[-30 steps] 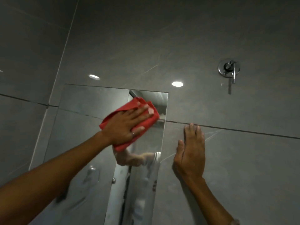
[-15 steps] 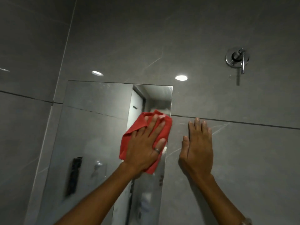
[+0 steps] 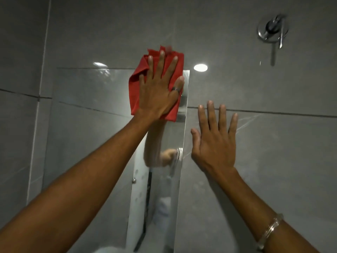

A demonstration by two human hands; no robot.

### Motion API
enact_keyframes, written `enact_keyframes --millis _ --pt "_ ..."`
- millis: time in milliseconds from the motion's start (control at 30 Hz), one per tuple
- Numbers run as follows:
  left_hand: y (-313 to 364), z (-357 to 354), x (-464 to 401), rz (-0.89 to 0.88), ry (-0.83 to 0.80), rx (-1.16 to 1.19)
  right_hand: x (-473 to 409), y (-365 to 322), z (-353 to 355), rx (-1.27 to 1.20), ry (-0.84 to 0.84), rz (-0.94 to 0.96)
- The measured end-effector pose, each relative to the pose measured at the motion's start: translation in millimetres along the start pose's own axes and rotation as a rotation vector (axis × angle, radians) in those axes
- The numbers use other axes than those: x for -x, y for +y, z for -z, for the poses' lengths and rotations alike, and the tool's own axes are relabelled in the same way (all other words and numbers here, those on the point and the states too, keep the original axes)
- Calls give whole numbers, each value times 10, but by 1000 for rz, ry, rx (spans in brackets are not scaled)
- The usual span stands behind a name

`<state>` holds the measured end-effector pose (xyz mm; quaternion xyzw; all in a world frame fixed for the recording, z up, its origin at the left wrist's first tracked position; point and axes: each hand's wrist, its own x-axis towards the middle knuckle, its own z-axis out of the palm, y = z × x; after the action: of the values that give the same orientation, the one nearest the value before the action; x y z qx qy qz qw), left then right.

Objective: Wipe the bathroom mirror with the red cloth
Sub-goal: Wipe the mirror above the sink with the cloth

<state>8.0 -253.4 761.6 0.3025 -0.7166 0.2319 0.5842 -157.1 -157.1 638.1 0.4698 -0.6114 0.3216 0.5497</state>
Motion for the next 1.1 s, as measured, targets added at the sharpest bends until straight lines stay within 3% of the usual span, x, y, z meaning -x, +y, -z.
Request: enact_keyframes --millis 233,567,800,900,1000,1100 --pt "198 -186 759 -50 -19 27 223 -89 -64 -28 38 -62" --pt "315 -644 3156 8 -191 12 1682 -252 -339 -27 -11 -31" --pt "190 -725 4922 82 -543 51 2610 -268 -397 -64 -111 45" --pt "133 -686 5027 84 -599 48 2626 -209 -298 -85 -207 72" --pt "125 -695 4770 46 -482 38 2383 -122 -222 -117 -217 110" --pt "111 -673 3938 -2 -308 26 1729 -97 -168 -129 -145 123"
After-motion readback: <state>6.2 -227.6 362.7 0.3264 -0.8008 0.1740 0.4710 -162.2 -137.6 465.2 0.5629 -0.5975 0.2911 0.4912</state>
